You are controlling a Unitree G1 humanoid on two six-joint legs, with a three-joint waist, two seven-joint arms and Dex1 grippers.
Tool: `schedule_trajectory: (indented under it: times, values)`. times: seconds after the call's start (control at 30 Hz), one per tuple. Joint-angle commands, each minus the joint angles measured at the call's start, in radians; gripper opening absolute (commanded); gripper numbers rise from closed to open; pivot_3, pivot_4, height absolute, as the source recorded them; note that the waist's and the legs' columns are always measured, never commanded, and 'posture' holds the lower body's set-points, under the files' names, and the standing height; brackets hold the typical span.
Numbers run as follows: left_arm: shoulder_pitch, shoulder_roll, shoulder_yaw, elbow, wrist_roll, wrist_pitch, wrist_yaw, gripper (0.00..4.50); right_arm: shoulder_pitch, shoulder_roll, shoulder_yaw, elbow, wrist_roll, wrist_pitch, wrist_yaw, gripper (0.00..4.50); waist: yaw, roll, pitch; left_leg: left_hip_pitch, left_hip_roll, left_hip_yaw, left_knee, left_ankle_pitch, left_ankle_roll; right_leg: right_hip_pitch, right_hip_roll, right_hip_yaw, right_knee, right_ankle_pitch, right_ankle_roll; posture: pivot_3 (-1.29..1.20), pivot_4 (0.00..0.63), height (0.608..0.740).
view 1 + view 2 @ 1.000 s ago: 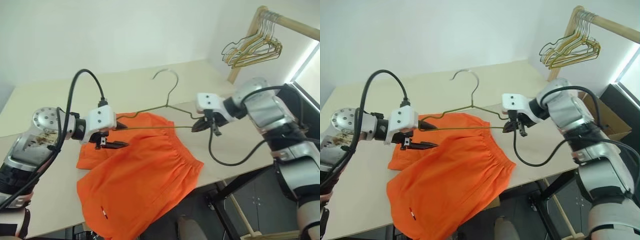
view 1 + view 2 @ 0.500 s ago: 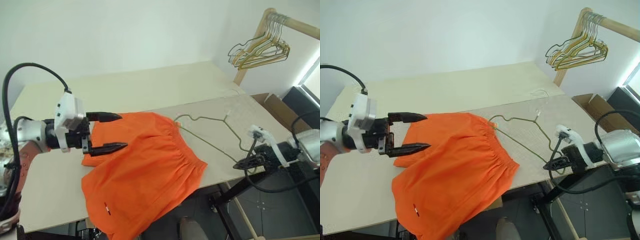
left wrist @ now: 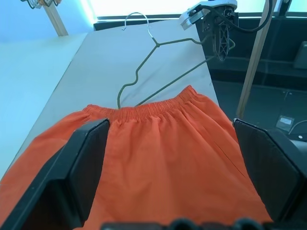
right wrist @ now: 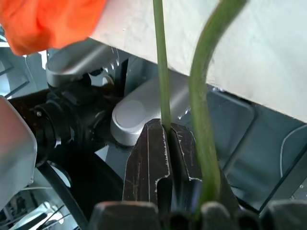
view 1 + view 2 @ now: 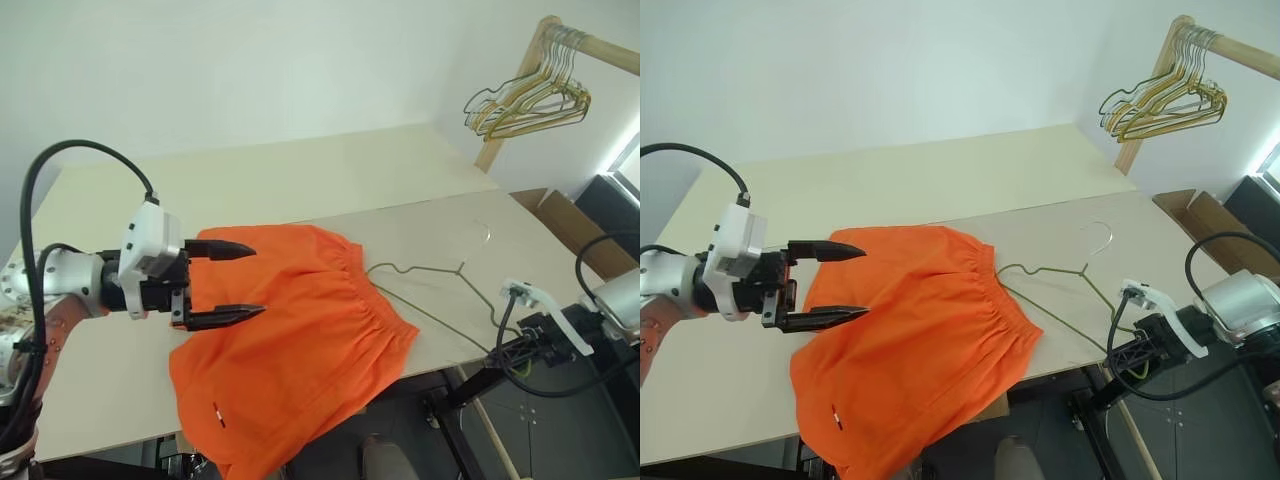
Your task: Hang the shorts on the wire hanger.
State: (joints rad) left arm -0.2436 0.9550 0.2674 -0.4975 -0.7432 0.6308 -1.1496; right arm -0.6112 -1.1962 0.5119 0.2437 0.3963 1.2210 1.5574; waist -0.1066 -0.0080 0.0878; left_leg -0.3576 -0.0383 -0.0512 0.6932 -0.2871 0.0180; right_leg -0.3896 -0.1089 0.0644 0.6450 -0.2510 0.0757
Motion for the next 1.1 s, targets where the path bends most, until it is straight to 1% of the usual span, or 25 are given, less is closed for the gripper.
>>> schedule_trajectory:
  times: [0.03,0.17,0.23,0.4,0.53,0.63,0.67,0.77,0.87,0.9,1.03,1.1]
  values:
    - [0.010,0.021,0.023,-0.028,-0.009,-0.009,0.005,4.46,-0.026,-0.064,0.012,-0.011,0.060,-0.029,0.057,0.00,0.008,0.001,0.001,0.000,0.000,0.000,0.000,0.000,0.000,0.000,0.000,0.000,0.000,0.000,0.000,-0.07,0.077,0.740]
    - [0.024,0.024,0.027,-0.035,-0.009,-0.011,0.008,4.46,-0.032,-0.178,0.104,-0.093,0.191,-0.111,0.057,0.00,0.018,0.004,0.005,0.000,0.000,0.000,0.000,0.000,0.000,0.000,0.000,0.000,-0.001,0.000,0.000,-0.07,0.074,0.740]
    - [0.028,0.027,0.027,-0.033,-0.007,-0.016,0.006,4.46,-0.067,-0.188,0.149,-0.087,0.211,-0.127,0.057,0.00,0.020,0.003,0.005,0.000,0.001,0.000,0.000,-0.001,0.000,0.000,0.000,-0.001,-0.002,0.000,0.000,-0.06,0.072,0.740]
    - [0.030,0.035,0.024,-0.031,0.001,-0.021,0.008,4.46,-0.184,-0.137,0.247,0.032,0.201,-0.161,0.057,0.00,0.014,0.002,0.007,0.000,0.001,0.001,0.000,-0.001,-0.001,0.000,0.001,0.000,-0.002,0.000,0.000,-0.05,0.074,0.740]
    - [0.045,0.040,0.030,-0.037,0.003,-0.024,0.011,4.46,-0.229,-0.099,0.311,0.087,0.210,-0.182,0.057,0.00,0.021,0.002,0.008,0.000,0.001,0.001,0.000,-0.001,-0.001,0.000,0.001,0.000,-0.003,0.000,0.000,-0.03,0.076,0.740]
    - [0.059,0.043,0.032,-0.046,0.010,-0.031,0.016,4.46,-0.274,0.003,0.323,0.206,0.191,-0.126,0.057,0.00,0.022,-0.001,0.010,0.000,0.001,0.001,0.000,-0.001,-0.001,0.000,0.001,0.000,-0.003,0.000,0.000,-0.02,0.078,0.740]
    - [0.061,0.044,0.034,-0.047,0.011,-0.031,0.021,4.46,-0.277,0.004,0.335,0.208,0.201,-0.132,0.057,0.00,0.025,-0.001,0.010,0.000,0.001,0.001,0.000,-0.001,-0.001,-0.001,0.001,0.000,-0.003,0.000,-0.001,-0.01,0.075,0.740]
    - [0.059,0.052,0.041,-0.039,0.014,-0.029,0.026,4.46,-0.273,-0.043,0.381,0.152,0.257,-0.156,0.057,0.00,0.044,0.002,0.012,-0.002,0.001,0.001,0.000,-0.001,-0.001,-0.003,0.001,0.000,-0.003,0.000,0.000,-0.01,0.075,0.740]
    - [0.059,0.059,0.037,-0.030,0.022,-0.038,0.020,4.46,-0.275,-0.082,0.429,0.108,0.301,-0.178,0.057,0.00,0.063,0.002,0.011,-0.012,0.001,0.000,0.001,-0.001,-0.001,-0.014,0.001,-0.001,-0.001,0.001,-0.001,-0.01,0.075,0.740]
    - [0.053,0.059,0.032,-0.028,0.023,-0.037,0.021,4.46,-0.276,-0.089,0.442,0.103,0.302,-0.191,0.057,0.00,0.066,0.002,0.012,-0.013,0.000,0.000,0.001,-0.001,-0.001,-0.016,0.001,-0.001,-0.001,0.001,-0.001,-0.02,0.073,0.740]
    - [0.031,0.061,0.018,-0.014,0.027,-0.038,0.020,4.46,-0.273,-0.130,0.479,0.074,0.331,-0.219,0.057,0.00,0.066,0.002,0.012,-0.013,0.000,0.000,0.000,-0.001,-0.001,-0.016,0.001,-0.001,-0.001,0.001,-0.001,-0.02,0.077,0.740]
    - [0.022,0.061,0.010,-0.004,0.034,-0.044,0.015,4.46,-0.259,-0.180,0.501,0.015,0.351,-0.227,0.057,0.00,0.067,0.003,0.012,-0.013,0.000,0.000,0.000,-0.001,-0.001,-0.016,0.001,-0.001,-0.001,0.001,-0.001,-0.03,0.077,0.740]
